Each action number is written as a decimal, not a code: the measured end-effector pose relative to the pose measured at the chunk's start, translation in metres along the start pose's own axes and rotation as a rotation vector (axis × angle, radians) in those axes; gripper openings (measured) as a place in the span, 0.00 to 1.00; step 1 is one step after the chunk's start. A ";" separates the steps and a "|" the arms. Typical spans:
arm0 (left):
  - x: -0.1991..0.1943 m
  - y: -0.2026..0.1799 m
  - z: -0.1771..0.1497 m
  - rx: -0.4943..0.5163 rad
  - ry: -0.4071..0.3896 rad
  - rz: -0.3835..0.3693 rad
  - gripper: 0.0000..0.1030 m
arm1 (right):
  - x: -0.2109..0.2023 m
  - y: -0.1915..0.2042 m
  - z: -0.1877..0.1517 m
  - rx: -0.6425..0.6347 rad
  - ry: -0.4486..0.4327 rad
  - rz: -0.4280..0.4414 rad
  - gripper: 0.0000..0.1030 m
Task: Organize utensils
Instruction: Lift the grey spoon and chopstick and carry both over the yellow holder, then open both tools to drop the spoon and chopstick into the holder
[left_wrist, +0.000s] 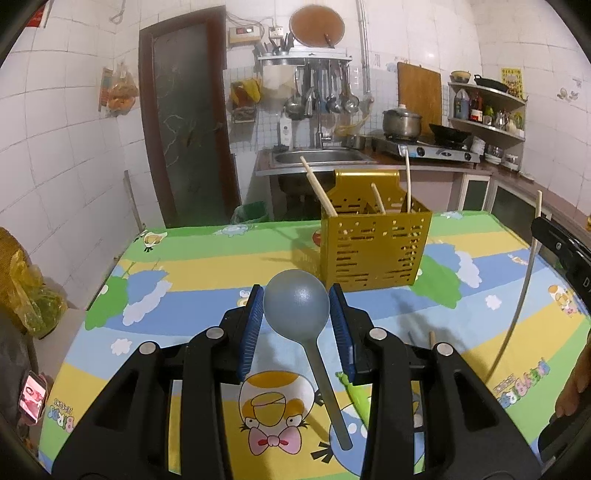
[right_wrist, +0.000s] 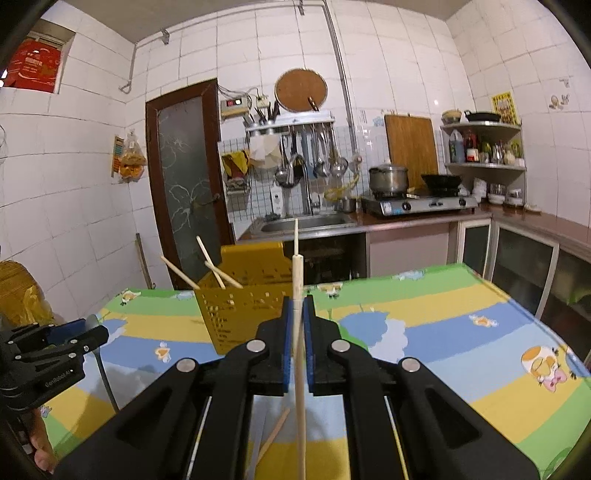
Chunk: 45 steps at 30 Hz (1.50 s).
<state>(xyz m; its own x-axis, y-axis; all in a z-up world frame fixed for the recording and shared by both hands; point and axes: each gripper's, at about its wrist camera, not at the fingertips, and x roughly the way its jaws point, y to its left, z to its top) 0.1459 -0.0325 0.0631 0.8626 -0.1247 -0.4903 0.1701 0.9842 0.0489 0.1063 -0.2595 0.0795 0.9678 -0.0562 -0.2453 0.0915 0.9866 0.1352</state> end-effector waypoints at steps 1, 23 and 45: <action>-0.001 0.000 0.003 -0.003 -0.004 -0.003 0.34 | 0.000 0.001 0.006 -0.003 -0.013 0.001 0.06; 0.060 -0.028 0.175 0.016 -0.318 0.049 0.34 | 0.089 0.023 0.151 0.006 -0.265 0.041 0.06; 0.176 -0.038 0.127 -0.005 -0.113 0.020 0.43 | 0.191 0.007 0.072 -0.015 0.003 0.069 0.07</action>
<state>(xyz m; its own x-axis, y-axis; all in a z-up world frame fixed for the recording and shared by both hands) 0.3518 -0.1077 0.0855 0.9141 -0.1176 -0.3880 0.1498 0.9873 0.0536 0.3091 -0.2745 0.1026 0.9711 0.0120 -0.2385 0.0215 0.9903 0.1376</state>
